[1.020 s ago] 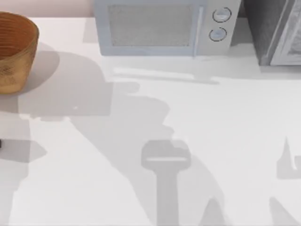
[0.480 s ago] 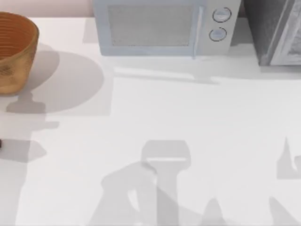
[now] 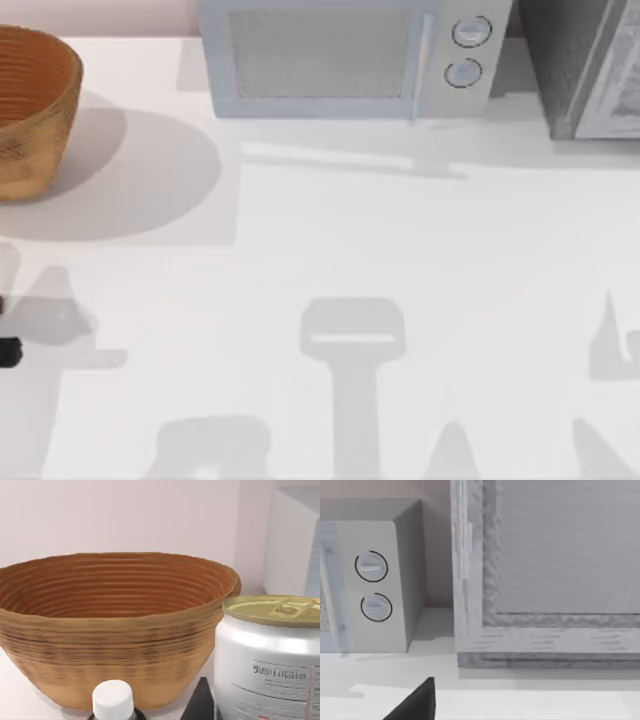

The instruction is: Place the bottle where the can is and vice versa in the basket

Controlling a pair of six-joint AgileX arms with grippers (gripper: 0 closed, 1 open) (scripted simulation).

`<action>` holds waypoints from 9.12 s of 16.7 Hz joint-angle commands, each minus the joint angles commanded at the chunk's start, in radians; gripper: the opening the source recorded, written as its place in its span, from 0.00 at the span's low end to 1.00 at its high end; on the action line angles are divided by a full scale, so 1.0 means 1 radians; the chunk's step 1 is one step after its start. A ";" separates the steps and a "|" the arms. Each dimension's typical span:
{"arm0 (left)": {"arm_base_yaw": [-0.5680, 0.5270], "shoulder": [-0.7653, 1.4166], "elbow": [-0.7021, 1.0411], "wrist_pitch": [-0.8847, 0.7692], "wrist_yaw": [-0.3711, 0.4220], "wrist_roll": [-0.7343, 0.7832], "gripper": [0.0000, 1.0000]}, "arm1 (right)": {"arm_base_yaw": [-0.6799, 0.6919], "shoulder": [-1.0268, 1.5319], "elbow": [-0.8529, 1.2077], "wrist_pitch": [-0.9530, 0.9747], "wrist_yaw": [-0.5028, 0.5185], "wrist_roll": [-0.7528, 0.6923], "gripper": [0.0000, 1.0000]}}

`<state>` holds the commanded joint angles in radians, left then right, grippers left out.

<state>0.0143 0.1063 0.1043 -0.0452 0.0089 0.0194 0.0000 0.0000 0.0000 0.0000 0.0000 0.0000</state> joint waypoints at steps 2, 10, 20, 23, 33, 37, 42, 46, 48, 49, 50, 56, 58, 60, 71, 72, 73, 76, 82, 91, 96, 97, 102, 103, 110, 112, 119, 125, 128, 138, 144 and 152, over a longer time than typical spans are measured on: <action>-0.010 -0.074 -0.072 0.031 -0.006 -0.013 0.00 | 0.000 0.000 0.000 0.000 0.000 0.000 1.00; -0.011 -0.102 -0.104 0.043 -0.009 -0.017 0.00 | 0.000 0.000 0.000 0.000 0.000 0.000 1.00; -0.063 0.296 0.120 0.347 0.164 -0.031 0.00 | 0.000 0.000 0.000 0.000 0.000 0.000 1.00; -0.090 0.463 0.209 0.462 0.245 -0.034 0.00 | 0.000 0.000 0.000 0.000 0.000 0.000 1.00; -0.181 0.978 0.473 0.791 0.509 -0.042 0.00 | 0.000 0.000 0.000 0.000 0.000 0.000 1.00; -0.203 1.173 0.565 0.902 0.598 -0.038 0.00 | 0.000 0.000 0.000 0.000 0.000 0.000 1.00; -0.235 1.404 0.670 1.030 0.708 -0.030 0.00 | 0.000 0.000 0.000 0.000 0.000 0.000 1.00; -0.264 1.583 0.747 1.121 0.794 -0.023 0.00 | 0.000 0.000 0.000 0.000 0.000 0.000 1.00; -0.278 1.670 0.782 1.163 0.836 -0.020 0.00 | 0.000 0.000 0.000 0.000 0.000 0.000 1.00; -0.286 1.713 0.800 1.183 0.856 -0.017 0.00 | 0.000 0.000 0.000 0.000 0.000 0.000 1.00; -0.293 1.756 0.817 1.203 0.877 -0.015 0.00 | 0.000 0.000 0.000 0.000 0.000 0.000 1.00; -0.336 2.006 0.918 1.312 0.992 0.000 0.00 | 0.000 0.000 0.000 0.000 0.000 0.000 1.00; -0.350 2.088 0.950 1.346 1.030 0.003 0.00 | 0.000 0.000 0.000 0.000 0.000 0.000 1.00; -0.366 2.173 0.982 1.379 1.070 0.006 0.00 | 0.000 0.000 0.000 0.000 0.000 0.000 1.00; -0.426 2.427 1.038 1.414 1.199 0.005 0.00 | 0.000 0.000 0.000 0.000 0.000 0.000 1.00; -0.426 2.427 1.038 1.414 1.199 0.005 0.00 | 0.000 0.000 0.000 0.000 0.000 0.000 1.00; -0.426 2.427 1.038 1.414 1.199 0.005 0.00 | 0.000 0.000 0.000 0.000 0.000 0.000 1.00; -0.426 2.427 1.038 1.414 1.199 0.005 0.15 | 0.000 0.000 0.000 0.000 0.000 0.000 1.00; -0.426 2.427 1.038 1.414 1.199 0.005 0.60 | 0.000 0.000 0.000 0.000 0.000 0.000 1.00; -0.426 2.427 1.038 1.414 1.199 0.005 1.00 | 0.000 0.000 0.000 0.000 0.000 0.000 1.00; -0.423 2.427 1.038 1.414 1.199 0.005 1.00 | 0.000 0.000 0.000 0.000 0.000 0.000 1.00; -0.423 2.427 1.038 1.414 1.199 0.005 1.00 | 0.000 0.000 0.000 0.000 0.000 0.000 1.00; -0.371 2.276 0.946 1.296 1.100 -0.004 1.00 | 0.000 0.000 0.000 0.000 0.000 0.000 1.00; -0.354 2.214 0.915 1.255 1.064 -0.005 1.00 | 0.000 0.000 0.000 0.000 0.000 0.000 1.00; -0.215 1.539 0.620 0.877 0.736 -0.001 1.00 | 0.000 0.000 0.000 0.000 0.000 0.000 1.00; -0.177 1.303 0.519 0.754 0.628 0.001 1.00 | 0.000 0.000 0.000 0.000 0.000 0.000 1.00; -0.073 0.496 0.176 0.351 0.269 0.000 1.00 | 0.000 0.000 0.000 0.000 0.000 0.000 1.00; -0.026 0.017 -0.039 0.114 0.054 -0.012 1.00 | 0.000 0.000 0.000 0.000 0.000 0.000 1.00; -0.016 -0.089 -0.095 0.055 0.000 -0.018 1.00 | 0.000 0.000 0.000 0.000 0.000 0.000 1.00; 0.005 -0.041 -0.109 0.098 0.007 -0.014 1.00 | 0.000 0.000 0.000 0.000 0.000 0.000 1.00; 0.111 0.321 -0.118 0.421 0.111 0.014 1.00 | 0.000 0.000 0.000 0.000 0.000 0.000 1.00; 0.294 1.018 -0.114 1.048 0.322 0.066 1.00 | 0.000 0.000 0.000 0.000 0.000 0.000 1.00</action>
<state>0.3084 1.1244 -0.0098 1.0029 0.3309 0.0859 0.0000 0.0000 0.0000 0.0000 0.0000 0.0000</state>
